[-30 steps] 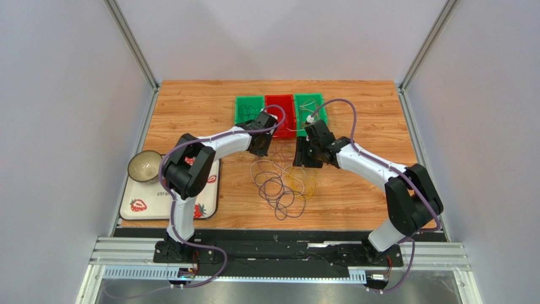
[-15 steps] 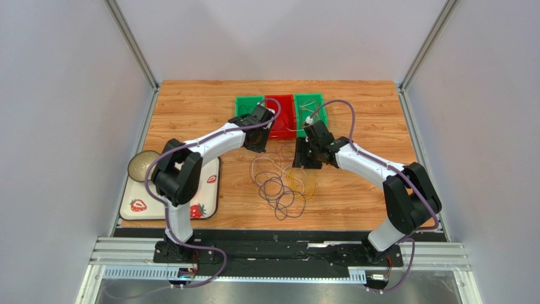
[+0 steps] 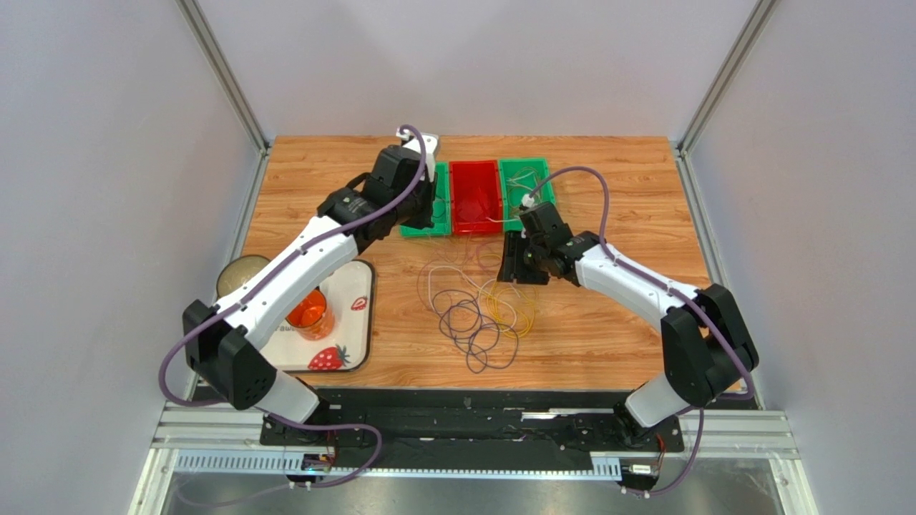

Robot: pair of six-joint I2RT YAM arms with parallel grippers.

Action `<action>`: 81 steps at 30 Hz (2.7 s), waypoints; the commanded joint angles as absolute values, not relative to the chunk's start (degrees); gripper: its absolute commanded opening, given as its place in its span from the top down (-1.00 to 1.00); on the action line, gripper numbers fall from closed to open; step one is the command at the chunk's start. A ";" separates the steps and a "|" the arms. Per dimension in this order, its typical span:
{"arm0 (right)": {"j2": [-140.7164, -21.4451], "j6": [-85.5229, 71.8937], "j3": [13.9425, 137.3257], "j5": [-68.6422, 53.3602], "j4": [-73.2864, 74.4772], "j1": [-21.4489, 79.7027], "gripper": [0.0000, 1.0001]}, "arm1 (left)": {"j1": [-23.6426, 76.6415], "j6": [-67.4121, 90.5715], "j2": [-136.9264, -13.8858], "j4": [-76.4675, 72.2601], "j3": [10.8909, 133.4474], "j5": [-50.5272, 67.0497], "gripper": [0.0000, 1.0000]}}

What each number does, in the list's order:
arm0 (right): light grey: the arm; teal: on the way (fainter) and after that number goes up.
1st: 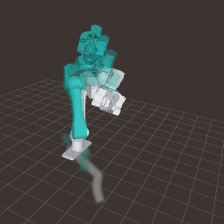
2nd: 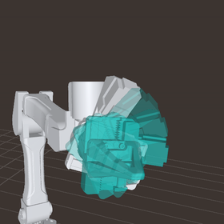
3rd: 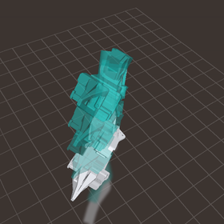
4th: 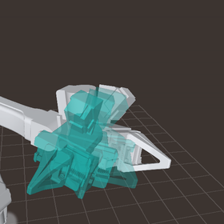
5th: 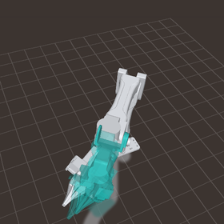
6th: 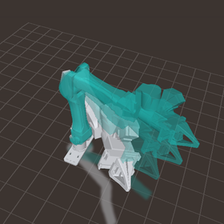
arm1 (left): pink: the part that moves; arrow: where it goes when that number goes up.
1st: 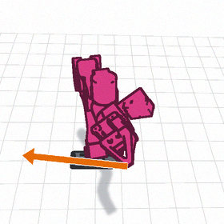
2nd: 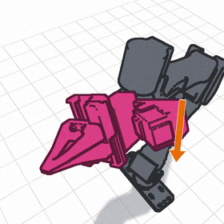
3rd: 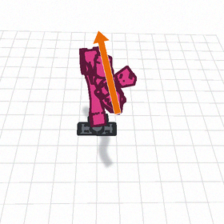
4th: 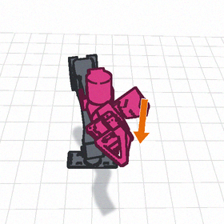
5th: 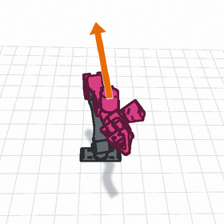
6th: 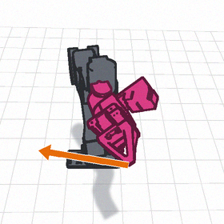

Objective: Untangle the cables
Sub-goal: Pick up the cable at the center of the board.

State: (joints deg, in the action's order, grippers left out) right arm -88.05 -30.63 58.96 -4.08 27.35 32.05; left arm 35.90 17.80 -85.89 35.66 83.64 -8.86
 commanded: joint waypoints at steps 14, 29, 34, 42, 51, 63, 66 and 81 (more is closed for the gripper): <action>-77.62 -27.60 62.40 -8.16 25.50 32.52 -0.05 | 35.86 16.53 -74.35 38.05 98.43 -6.59 1.00; -63.89 -20.13 62.22 -17.93 11.25 37.35 -0.35 | 35.95 17.40 -74.44 38.32 97.56 -5.27 1.00; -67.93 -17.06 65.30 -16.88 10.63 40.34 -0.35 | 35.86 18.01 -74.88 38.32 97.38 -4.75 1.00; -72.07 -12.92 68.73 -14.59 9.58 45.17 -0.34 | 35.95 18.37 -75.06 38.41 97.29 -3.52 1.00; -77.69 -10.99 73.38 -12.31 9.32 46.05 -0.23 | 35.95 18.54 -74.71 38.15 97.03 -2.81 1.00; -80.07 -10.20 75.06 -10.98 8.62 46.32 0.57 | 35.86 18.54 -74.09 38.06 96.59 -2.29 1.00; -79.89 -10.37 75.06 -11.69 8.35 46.32 1.00 | 35.86 18.54 -74.09 38.06 96.42 -2.20 1.00; -79.01 -9.32 83.49 -3.96 10.55 46.14 1.00 | 35.86 20.39 -59.07 45.87 79.11 -13.96 -0.46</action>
